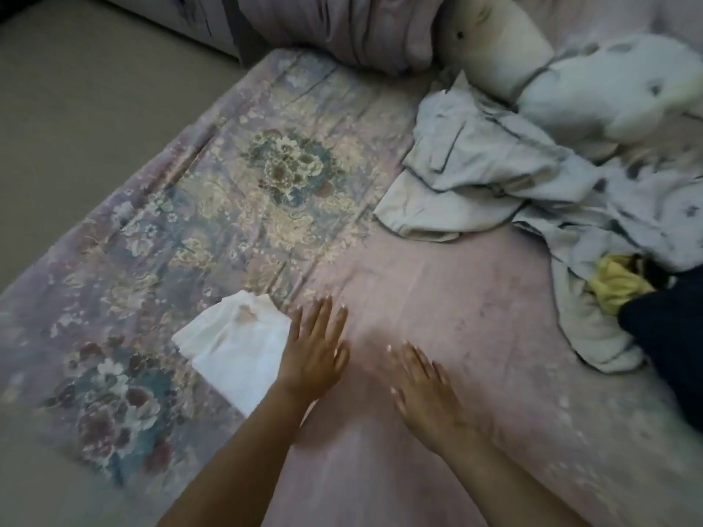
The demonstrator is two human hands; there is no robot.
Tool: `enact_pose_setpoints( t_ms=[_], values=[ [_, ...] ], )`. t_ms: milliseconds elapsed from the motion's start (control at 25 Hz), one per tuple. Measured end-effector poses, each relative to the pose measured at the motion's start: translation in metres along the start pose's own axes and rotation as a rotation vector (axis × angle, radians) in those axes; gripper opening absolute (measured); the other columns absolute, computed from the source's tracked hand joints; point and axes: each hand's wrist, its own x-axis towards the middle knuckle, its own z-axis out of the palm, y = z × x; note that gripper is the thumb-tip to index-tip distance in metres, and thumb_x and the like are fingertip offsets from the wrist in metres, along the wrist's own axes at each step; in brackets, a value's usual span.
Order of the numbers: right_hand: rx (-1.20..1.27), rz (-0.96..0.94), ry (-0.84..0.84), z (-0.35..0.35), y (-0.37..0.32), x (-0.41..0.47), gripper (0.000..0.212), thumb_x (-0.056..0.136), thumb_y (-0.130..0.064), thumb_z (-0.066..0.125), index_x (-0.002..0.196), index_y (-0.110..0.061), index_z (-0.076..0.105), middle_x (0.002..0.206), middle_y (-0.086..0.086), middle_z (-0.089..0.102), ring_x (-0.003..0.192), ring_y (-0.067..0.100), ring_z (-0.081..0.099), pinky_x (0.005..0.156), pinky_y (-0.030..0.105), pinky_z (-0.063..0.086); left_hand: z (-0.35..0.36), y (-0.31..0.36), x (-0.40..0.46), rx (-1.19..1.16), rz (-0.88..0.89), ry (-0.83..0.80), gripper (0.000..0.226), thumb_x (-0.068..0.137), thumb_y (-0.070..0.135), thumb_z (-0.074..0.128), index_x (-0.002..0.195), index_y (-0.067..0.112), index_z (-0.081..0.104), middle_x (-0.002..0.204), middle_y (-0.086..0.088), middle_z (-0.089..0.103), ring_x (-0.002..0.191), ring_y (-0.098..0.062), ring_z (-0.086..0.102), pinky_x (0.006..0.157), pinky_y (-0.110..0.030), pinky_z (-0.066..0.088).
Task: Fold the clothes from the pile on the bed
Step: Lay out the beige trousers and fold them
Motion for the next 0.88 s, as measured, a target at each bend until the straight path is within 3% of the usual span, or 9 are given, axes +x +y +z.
enact_pose_setpoints(
  t_ms=[120, 240, 360, 480, 560, 600, 680, 760, 880],
  values=[
    [0.016, 0.111, -0.066, -0.019, 0.087, -0.014, 0.059, 0.095, -0.036, 0.02, 0.151, -0.024, 0.007, 0.159, 0.005, 0.007, 0.146, 0.021, 0.012, 0.115, 0.036, 0.017, 0.011, 0.067, 0.075, -0.015, 0.068, -0.012, 0.056, 0.084, 0.04, 0.038, 0.123, 0.009, 0.062, 0.13, -0.02, 0.057, 0.119, -0.034, 0.055, 0.103, -0.052, 0.03],
    [0.009, 0.216, -0.076, -0.03, 0.161, -0.011, 0.059, 0.094, -0.039, 0.013, 0.151, -0.027, 0.004, 0.16, 0.004, 0.0, 0.146, 0.017, 0.006, 0.114, 0.029, 0.016, 0.038, 0.124, 0.151, 0.02, 0.047, -0.049, 0.061, 0.086, 0.043, 0.032, 0.133, 0.012, 0.054, 0.141, -0.018, 0.046, 0.129, -0.032, 0.046, 0.106, -0.055, 0.033],
    [0.025, 0.204, -0.085, -0.046, 0.211, 0.011, 0.057, 0.102, -0.032, 0.028, 0.151, -0.026, 0.001, 0.159, 0.001, -0.006, 0.146, 0.015, 0.002, 0.114, 0.027, 0.012, 0.086, 0.156, 0.2, 0.029, 0.105, -0.012, 0.06, 0.087, 0.045, 0.031, 0.136, 0.016, 0.051, 0.145, -0.013, 0.041, 0.131, -0.03, 0.044, 0.109, -0.051, 0.028],
    [-0.067, 0.118, 0.113, -0.075, 0.263, 0.088, 0.057, 0.1, -0.026, 0.034, 0.151, -0.015, 0.01, 0.159, 0.008, 0.003, 0.146, 0.021, 0.01, 0.114, 0.027, 0.014, 0.132, 0.154, 0.216, 0.0, 0.171, 0.051, 0.06, 0.086, 0.044, 0.038, 0.14, 0.018, 0.045, 0.15, -0.009, 0.036, 0.138, -0.025, 0.035, 0.112, -0.049, 0.022],
    [-0.128, -0.004, 0.35, -0.101, 0.287, 0.157, 0.058, 0.093, -0.024, 0.047, 0.144, -0.002, 0.031, 0.153, 0.021, 0.024, 0.139, 0.033, 0.032, 0.11, 0.04, 0.03, 0.141, 0.151, 0.216, -0.033, 0.157, 0.134, 0.062, 0.085, 0.043, 0.041, 0.142, 0.019, 0.042, 0.151, -0.007, 0.034, 0.14, -0.022, 0.031, 0.113, -0.049, 0.021],
    [-0.102, -0.005, 0.423, -0.12, 0.292, 0.188, 0.063, 0.091, -0.029, 0.051, 0.145, -0.004, 0.031, 0.153, 0.02, 0.023, 0.139, 0.034, 0.03, 0.11, 0.045, 0.028, 0.139, 0.152, 0.217, -0.031, 0.159, 0.165, 0.062, 0.085, 0.043, 0.042, 0.142, 0.02, 0.042, 0.151, -0.007, 0.034, 0.14, -0.022, 0.031, 0.113, -0.049, 0.021],
    [-0.004, 0.093, 0.419, -0.16, 0.299, 0.253, 0.08, 0.091, -0.043, 0.053, 0.152, -0.022, 0.007, 0.159, 0.008, -0.001, 0.147, 0.026, 0.002, 0.116, 0.047, 0.007, 0.139, 0.153, 0.222, -0.011, 0.178, 0.171, 0.062, 0.084, 0.042, 0.042, 0.142, 0.02, 0.041, 0.151, -0.007, 0.032, 0.14, -0.022, 0.03, 0.114, -0.049, 0.021],
    [-0.098, 0.124, 0.381, -0.186, 0.297, 0.299, 0.081, 0.09, -0.05, 0.05, 0.15, -0.033, -0.001, 0.159, 0.001, -0.008, 0.146, 0.024, -0.011, 0.114, 0.051, -0.004, 0.14, 0.153, 0.226, 0.011, 0.176, 0.164, 0.062, 0.085, 0.041, 0.042, 0.143, 0.02, 0.041, 0.152, -0.006, 0.032, 0.141, -0.022, 0.03, 0.114, -0.049, 0.021],
    [-0.052, 0.048, 0.284, -0.192, 0.291, 0.317, 0.053, 0.098, -0.033, 0.041, 0.148, -0.031, 0.024, 0.155, 0.002, 0.026, 0.141, 0.025, 0.024, 0.114, 0.045, 0.016, 0.14, 0.15, 0.225, 0.021, 0.164, 0.172, 0.061, 0.085, 0.042, 0.04, 0.142, 0.02, 0.041, 0.151, -0.007, 0.033, 0.141, -0.021, 0.029, 0.113, -0.05, 0.023]
  ],
)
